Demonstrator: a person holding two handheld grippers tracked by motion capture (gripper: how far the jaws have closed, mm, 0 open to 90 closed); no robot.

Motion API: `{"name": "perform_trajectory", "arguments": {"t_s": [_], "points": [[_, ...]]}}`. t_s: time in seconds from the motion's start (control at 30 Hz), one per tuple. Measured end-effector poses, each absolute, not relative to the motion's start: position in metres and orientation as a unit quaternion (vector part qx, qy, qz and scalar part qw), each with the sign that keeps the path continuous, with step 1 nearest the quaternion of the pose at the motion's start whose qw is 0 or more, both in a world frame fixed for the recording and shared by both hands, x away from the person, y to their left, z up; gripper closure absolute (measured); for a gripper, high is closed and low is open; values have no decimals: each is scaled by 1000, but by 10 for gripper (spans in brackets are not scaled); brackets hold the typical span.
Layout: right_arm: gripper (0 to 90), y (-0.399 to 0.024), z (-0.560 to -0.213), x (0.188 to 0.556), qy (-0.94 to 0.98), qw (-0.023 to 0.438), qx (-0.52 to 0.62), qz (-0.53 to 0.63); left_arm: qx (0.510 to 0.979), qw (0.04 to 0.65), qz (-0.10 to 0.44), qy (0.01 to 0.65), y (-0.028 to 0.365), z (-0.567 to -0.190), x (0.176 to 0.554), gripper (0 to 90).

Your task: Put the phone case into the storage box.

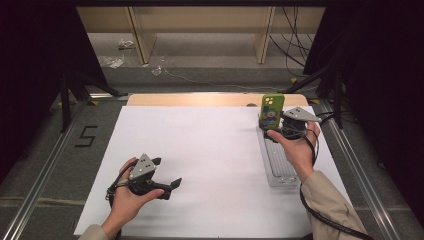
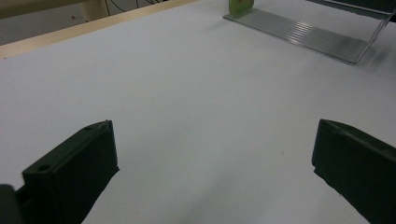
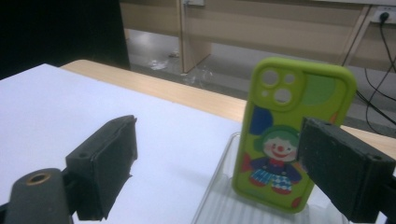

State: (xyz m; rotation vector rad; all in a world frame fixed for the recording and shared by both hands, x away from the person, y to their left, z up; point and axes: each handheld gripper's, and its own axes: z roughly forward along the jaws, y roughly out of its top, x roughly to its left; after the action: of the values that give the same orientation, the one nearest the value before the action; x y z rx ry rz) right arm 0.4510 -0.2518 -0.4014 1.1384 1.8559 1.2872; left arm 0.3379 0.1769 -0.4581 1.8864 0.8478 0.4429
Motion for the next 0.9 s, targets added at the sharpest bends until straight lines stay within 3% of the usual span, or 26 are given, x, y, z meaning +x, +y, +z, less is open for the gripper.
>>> {"name": "perform_trajectory", "arguments": {"t_s": [0.9], "points": [[131, -231, -411, 410, 737, 247, 369, 510, 777, 491, 182, 350, 178, -458, 338, 0]]}}
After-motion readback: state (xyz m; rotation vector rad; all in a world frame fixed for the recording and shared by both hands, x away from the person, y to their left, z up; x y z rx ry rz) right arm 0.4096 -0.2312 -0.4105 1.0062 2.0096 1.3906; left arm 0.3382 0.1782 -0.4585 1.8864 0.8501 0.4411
